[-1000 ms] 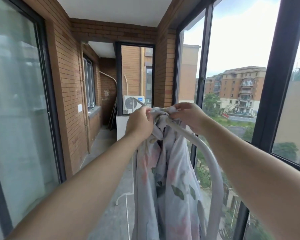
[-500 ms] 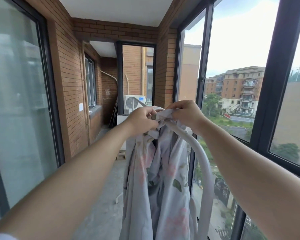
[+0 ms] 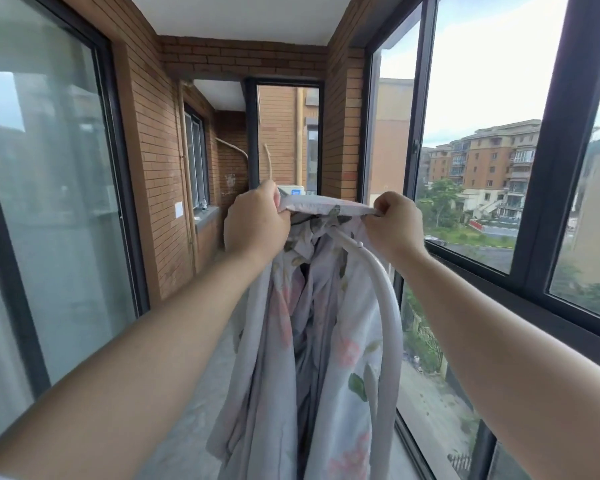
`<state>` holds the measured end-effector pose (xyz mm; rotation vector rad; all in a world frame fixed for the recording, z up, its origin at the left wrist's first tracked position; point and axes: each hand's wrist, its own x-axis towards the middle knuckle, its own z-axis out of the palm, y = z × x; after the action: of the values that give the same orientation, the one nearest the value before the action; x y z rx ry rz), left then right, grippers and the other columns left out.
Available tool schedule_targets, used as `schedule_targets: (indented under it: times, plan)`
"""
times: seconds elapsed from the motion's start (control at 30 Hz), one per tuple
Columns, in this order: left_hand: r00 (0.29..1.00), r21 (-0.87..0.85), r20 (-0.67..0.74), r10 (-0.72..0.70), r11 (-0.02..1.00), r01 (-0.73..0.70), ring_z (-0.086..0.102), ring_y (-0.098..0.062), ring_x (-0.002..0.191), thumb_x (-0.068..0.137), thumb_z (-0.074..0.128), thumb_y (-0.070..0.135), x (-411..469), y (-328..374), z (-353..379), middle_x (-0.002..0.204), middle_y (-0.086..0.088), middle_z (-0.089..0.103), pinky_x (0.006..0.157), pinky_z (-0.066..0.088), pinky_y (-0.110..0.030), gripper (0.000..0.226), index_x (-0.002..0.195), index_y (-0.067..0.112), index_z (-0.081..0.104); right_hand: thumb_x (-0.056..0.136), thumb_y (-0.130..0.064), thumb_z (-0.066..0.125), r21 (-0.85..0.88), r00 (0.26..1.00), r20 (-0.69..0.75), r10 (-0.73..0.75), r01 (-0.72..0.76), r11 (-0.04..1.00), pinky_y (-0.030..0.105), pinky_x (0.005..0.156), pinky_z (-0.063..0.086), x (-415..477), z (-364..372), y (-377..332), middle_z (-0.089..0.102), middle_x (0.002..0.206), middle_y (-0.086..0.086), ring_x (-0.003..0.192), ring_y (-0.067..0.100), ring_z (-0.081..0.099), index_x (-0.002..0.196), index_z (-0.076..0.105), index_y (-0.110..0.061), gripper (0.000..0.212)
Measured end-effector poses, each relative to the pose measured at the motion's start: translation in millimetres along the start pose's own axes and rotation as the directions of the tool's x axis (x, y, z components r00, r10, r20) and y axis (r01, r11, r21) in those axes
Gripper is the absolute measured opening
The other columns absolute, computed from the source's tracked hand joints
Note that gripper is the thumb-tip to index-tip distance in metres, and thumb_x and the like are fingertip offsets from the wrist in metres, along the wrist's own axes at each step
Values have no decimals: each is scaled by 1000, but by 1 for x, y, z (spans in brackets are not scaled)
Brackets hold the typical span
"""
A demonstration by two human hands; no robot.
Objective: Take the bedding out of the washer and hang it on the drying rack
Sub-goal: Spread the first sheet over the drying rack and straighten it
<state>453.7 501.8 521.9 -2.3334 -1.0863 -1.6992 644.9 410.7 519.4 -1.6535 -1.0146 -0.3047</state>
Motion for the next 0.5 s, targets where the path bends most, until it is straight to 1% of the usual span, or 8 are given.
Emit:
schedule_targets:
  times: [0.07, 0.1, 0.17, 0.27, 0.33, 0.4, 0.47, 0.5]
  plan:
    - [998, -19, -56, 35, 999, -37, 52, -23, 60, 85, 68, 18, -8, 11, -5, 63, 11, 46, 49, 27, -29, 25, 76, 18, 45, 84, -8, 54, 12, 999, -46, -15, 16, 1000, 30, 51, 28, -6, -3, 1, 47, 59, -1, 56, 16, 38, 61, 42, -17, 27]
    - [996, -36, -56, 64, 997, -66, 53, -22, 62, 85, 71, 19, -13, 15, -7, 64, 11, 46, 51, 29, -29, 26, 78, 18, 46, 85, -9, 53, 16, 998, -56, -13, 14, 1000, 30, 50, 26, -9, -5, 2, 44, 57, 0, 54, 16, 36, 59, 40, -16, 31]
    - [987, -50, 15, 158, 986, -157, 54, -21, 66, 84, 74, 23, -26, 22, -6, 72, 10, 50, 54, 33, -31, 28, 80, 19, 46, 86, -9, 53, 19, 998, -61, 11, -9, 1000, 31, 50, 21, -15, -9, 5, 39, 54, 1, 52, 18, 31, 56, 35, -15, 35]
    - [949, -37, 131, 286, 958, -284, 52, -17, 73, 89, 70, 39, -44, 30, -1, 88, 6, 56, 57, 34, -32, 28, 88, 19, 51, 87, -13, 57, 25, 999, -18, 44, -44, 999, 31, 52, 23, -24, -17, 18, 42, 55, 3, 53, 20, 33, 57, 37, -13, 36]
    - [938, -64, 172, 301, 954, -294, 53, -17, 75, 92, 66, 40, -50, 31, 2, 91, 5, 57, 57, 33, -31, 25, 89, 19, 52, 88, -20, 64, 37, 998, 61, 30, -33, 999, 30, 52, 27, -31, -23, 26, 46, 56, 2, 54, 19, 39, 60, 43, -11, 36]
    - [932, -96, 213, 294, 955, -279, 57, -22, 76, 94, 63, 38, -53, 31, 3, 88, 3, 59, 57, 35, -31, 23, 85, 21, 51, 87, -25, 69, 26, 987, 162, -17, 13, 1000, 29, 51, 30, -39, -30, 30, 49, 59, 0, 55, 16, 42, 68, 50, -6, 34]
    - [937, -103, 246, 246, 968, -227, 59, -25, 77, 92, 61, 34, -54, 30, 1, 86, 1, 63, 59, 40, -32, 17, 85, 22, 51, 86, -25, 70, 11, 968, 243, -62, 62, 998, 28, 50, 29, -46, -34, 31, 48, 59, -1, 54, 14, 40, 73, 52, -2, 33]
    - [942, -103, 257, 218, 975, -197, 59, -26, 77, 92, 59, 32, -54, 30, -1, 85, 1, 64, 61, 41, -33, 13, 87, 22, 52, 86, -26, 70, 7, 964, 254, -75, 76, 997, 27, 50, 29, -49, -36, 32, 47, 59, -1, 54, 14, 39, 73, 52, -1, 34]
